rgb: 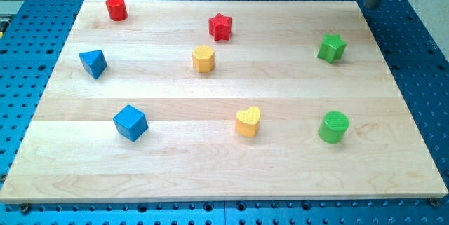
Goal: Place the red blocks horizontally at the top side of the board
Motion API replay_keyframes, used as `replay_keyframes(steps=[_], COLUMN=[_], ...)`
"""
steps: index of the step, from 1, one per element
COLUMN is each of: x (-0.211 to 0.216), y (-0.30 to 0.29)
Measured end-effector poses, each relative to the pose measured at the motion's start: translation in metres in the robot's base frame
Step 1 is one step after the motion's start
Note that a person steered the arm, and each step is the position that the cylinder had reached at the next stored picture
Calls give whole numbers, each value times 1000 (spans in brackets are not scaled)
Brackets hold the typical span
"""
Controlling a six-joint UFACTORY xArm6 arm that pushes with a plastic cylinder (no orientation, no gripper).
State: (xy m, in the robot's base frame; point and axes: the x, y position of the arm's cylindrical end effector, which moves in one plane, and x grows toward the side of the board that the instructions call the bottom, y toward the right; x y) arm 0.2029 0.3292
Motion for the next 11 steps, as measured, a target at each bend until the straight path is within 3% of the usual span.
replay_keyframes(steps=[3,4,5,6,7,8,9,10,11], x=[30,39,61,117,128,103,77,141,136], y=[-14,-73,-182,-233,-254,-296,-294,-257,-343])
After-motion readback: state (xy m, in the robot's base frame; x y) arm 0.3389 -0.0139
